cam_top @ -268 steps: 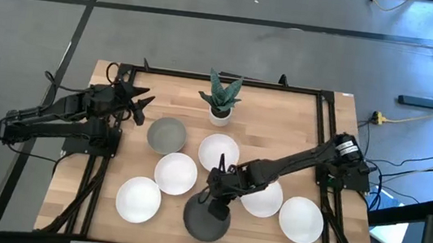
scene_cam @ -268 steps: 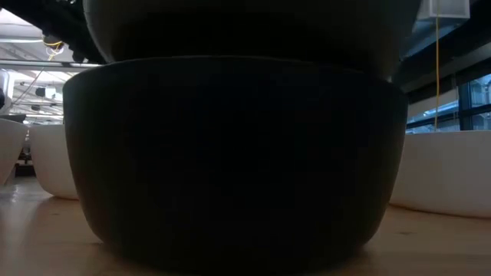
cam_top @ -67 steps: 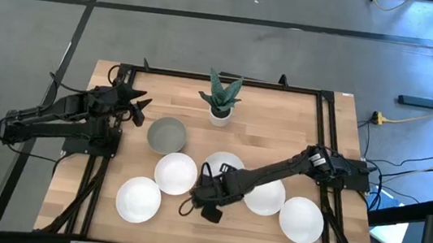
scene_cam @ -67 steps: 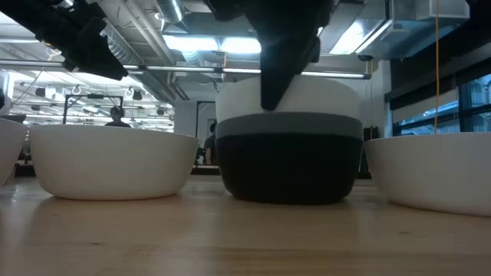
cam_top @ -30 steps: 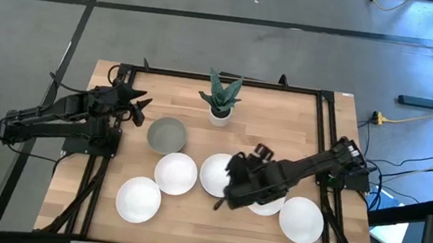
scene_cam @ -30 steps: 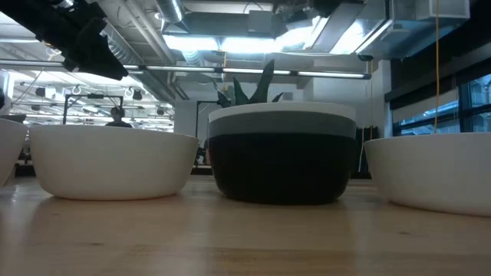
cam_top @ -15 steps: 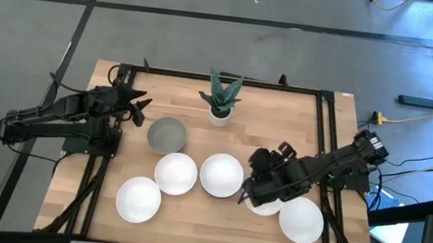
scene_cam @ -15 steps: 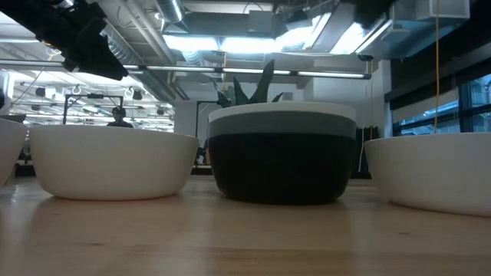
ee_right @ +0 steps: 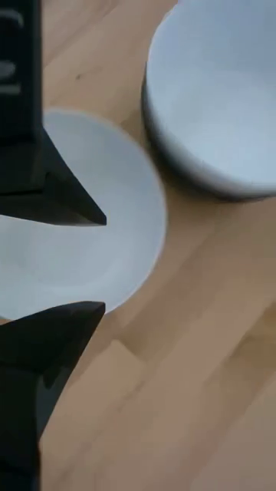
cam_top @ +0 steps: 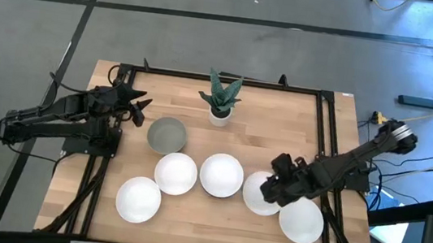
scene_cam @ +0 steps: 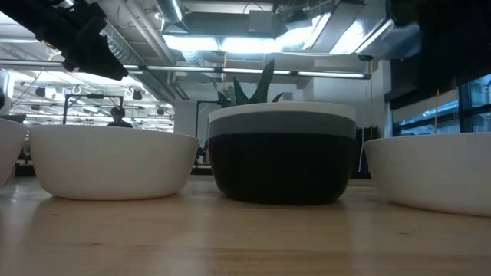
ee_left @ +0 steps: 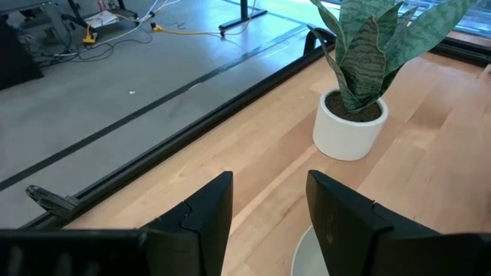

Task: Nest bowls inside each other
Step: Stack the white bowl on the white bowl

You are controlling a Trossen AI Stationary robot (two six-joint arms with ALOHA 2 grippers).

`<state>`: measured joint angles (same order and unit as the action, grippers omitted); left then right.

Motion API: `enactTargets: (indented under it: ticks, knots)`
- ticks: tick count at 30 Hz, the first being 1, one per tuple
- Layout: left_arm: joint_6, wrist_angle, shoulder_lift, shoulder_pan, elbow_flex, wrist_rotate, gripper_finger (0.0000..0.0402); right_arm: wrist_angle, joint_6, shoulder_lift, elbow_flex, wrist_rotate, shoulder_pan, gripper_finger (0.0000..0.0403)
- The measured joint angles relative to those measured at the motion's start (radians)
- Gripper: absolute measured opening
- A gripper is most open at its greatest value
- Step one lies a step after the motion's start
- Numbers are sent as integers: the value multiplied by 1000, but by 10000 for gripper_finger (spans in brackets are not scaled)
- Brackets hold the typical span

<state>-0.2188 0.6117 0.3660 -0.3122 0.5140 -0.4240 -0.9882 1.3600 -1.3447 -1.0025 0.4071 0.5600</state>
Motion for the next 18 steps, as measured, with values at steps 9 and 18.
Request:
enactTargets:
  ticks: [9, 18]
  knots:
    - [0, 0, 0, 0, 0, 0, 161, 56, 61, 43, 121, -105, 7, 172]
    - [0, 0, 0, 0, 0, 0, 161, 86, 103, 43, 174, -176, 7, 172]
